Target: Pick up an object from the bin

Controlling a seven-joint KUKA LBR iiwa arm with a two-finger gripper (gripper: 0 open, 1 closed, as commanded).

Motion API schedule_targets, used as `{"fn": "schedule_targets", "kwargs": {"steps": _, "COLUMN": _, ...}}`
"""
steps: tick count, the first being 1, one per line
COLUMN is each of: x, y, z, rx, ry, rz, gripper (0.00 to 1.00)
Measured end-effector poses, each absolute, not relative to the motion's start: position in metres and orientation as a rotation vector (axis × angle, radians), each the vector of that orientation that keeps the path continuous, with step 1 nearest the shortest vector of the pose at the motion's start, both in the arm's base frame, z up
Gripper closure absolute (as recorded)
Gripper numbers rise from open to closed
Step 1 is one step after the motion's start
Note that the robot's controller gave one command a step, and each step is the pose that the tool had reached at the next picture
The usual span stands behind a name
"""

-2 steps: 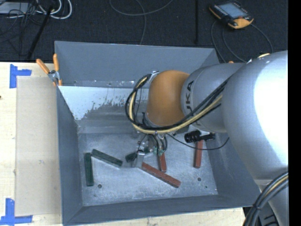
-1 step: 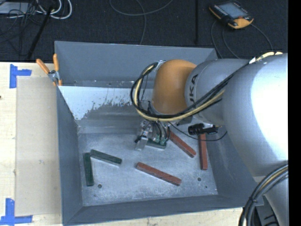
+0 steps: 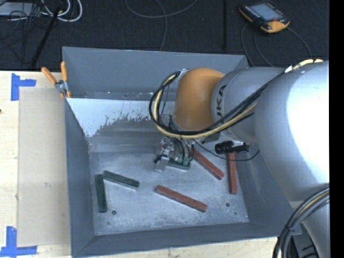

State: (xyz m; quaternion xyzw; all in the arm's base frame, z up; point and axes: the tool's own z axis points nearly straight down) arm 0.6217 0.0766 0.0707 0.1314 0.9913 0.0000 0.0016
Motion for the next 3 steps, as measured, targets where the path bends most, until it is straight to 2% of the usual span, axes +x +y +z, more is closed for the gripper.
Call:
{"fn": "schedule_targets", "kwargs": {"steps": 1, "x": 0.617, "y": 0.071, "z": 0.133, "rx": 0.445, "ry": 3.115, "rz": -0.001, "gripper": 1.00}}
{"fn": "schedule_targets", "kwargs": {"steps": 2, "x": 0.592, "y": 0.051, "z": 0.156, "rx": 0.472, "ry": 3.103, "rz": 0.001, "gripper": 1.00}}
{"fn": "schedule_targets", "kwargs": {"steps": 3, "x": 0.584, "y": 0.064, "z": 0.174, "rx": 0.525, "ry": 3.099, "rz": -0.002, "gripper": 1.00}}
